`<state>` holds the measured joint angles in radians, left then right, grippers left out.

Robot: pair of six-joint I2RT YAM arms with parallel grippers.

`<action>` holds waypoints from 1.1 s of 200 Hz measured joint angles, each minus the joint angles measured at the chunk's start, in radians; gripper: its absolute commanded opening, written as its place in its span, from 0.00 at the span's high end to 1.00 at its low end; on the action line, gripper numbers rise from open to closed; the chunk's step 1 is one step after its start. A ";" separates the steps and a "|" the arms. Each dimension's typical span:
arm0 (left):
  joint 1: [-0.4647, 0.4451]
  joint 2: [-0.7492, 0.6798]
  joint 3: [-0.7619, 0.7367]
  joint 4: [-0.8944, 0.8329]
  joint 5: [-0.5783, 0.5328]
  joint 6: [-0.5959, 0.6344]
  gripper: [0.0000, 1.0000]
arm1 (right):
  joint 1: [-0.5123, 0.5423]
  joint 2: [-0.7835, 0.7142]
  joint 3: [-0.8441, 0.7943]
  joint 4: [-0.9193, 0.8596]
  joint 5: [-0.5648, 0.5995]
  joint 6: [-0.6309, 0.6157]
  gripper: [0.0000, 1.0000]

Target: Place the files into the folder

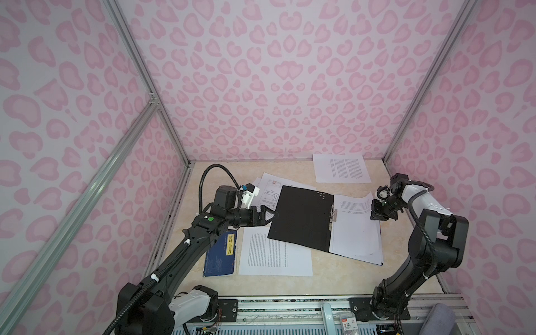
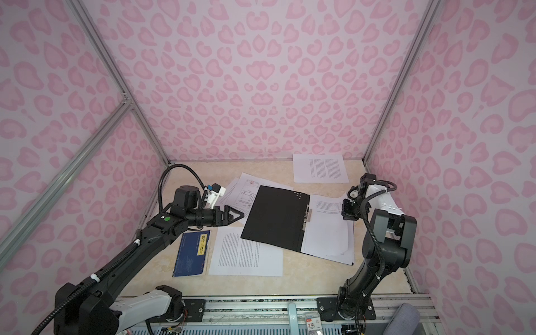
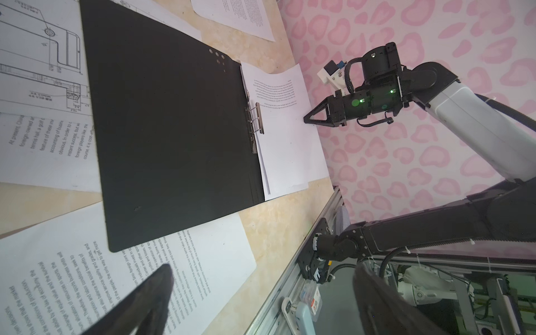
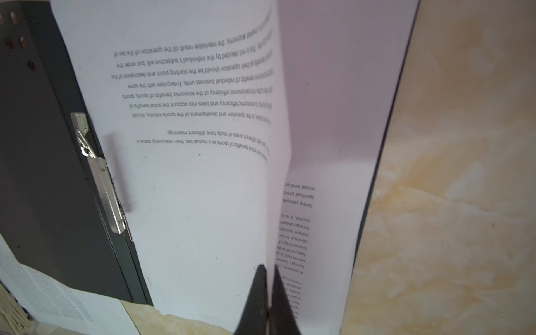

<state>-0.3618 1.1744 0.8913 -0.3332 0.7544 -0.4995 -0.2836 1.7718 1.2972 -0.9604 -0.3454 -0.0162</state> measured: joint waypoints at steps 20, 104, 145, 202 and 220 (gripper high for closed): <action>-0.003 0.005 -0.001 0.009 0.005 -0.002 0.02 | -0.001 0.000 -0.018 0.009 -0.011 0.010 1.00; -0.005 0.005 -0.002 0.018 0.008 -0.006 0.02 | -0.003 -0.014 -0.060 0.027 -0.035 0.024 1.00; -0.005 0.005 -0.002 0.018 0.009 -0.006 0.02 | -0.003 -0.014 -0.060 0.028 -0.040 0.031 1.00; -0.005 0.006 -0.002 0.018 0.009 -0.006 0.02 | -0.003 -0.010 -0.072 0.044 -0.045 0.034 0.95; -0.005 0.006 -0.002 0.018 0.009 -0.006 0.02 | -0.003 -0.010 -0.073 0.049 -0.047 0.035 0.89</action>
<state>-0.3664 1.1801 0.8898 -0.3157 0.7631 -0.5056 -0.2863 1.7615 1.2240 -0.9112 -0.3923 0.0185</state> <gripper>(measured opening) 0.978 0.077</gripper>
